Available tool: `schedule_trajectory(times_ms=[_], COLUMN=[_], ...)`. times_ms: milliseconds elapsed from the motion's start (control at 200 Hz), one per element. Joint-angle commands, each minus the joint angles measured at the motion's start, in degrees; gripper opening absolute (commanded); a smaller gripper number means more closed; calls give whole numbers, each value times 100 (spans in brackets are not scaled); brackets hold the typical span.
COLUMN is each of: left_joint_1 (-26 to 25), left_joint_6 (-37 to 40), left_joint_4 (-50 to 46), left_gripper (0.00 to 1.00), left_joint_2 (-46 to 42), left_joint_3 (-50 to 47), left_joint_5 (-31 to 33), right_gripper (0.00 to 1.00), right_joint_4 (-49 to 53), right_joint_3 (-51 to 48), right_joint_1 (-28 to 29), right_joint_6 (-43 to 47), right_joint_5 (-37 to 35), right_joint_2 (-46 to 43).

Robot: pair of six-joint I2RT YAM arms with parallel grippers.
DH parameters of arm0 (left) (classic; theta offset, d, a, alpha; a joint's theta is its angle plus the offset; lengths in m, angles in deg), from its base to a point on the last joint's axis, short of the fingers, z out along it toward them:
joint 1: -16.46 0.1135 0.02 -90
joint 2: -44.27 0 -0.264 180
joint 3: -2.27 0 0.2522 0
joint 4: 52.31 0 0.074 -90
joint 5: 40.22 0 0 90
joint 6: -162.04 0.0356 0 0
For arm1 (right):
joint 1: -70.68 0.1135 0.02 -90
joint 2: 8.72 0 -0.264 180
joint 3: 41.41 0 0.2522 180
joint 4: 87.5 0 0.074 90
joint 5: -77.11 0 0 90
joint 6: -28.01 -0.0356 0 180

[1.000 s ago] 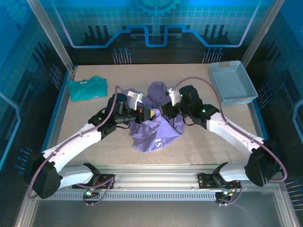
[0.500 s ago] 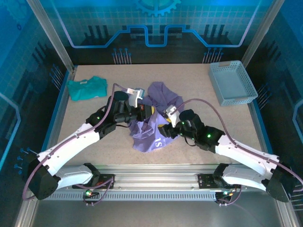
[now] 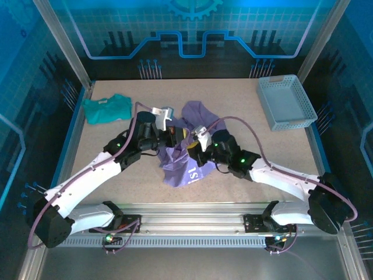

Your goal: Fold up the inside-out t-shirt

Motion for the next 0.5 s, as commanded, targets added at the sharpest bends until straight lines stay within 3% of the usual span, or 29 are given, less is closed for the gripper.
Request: schedule_trajectory(times_ms=[0,145,265,365,495], left_joint_1=[399,768,804,803,803], left_joint_6=[-212,-281,-90,73,329], left_joint_4=[144,275,271,284,280], left_gripper=[0,0,1,9,28], left_joint_2=[-143,-71,20,103,-95], left_joint_3=[-154,-322,-318,-323,-512], left_joint_5=[208,177,236,8,-113], right_gripper=[7,3,2,1,0], right_joint_4=[-337,-344,-409,-369,-443], right_joint_3=[-52,39,115,241,313], right_joint_1=[-531,-1010,-1152,-1184,-1228], right_joint_6=[223,250,282,282,162], right_joint_5=[2109,3424,3838,3779,3666], right_joint_2=[-220,-209,-187,-60,95])
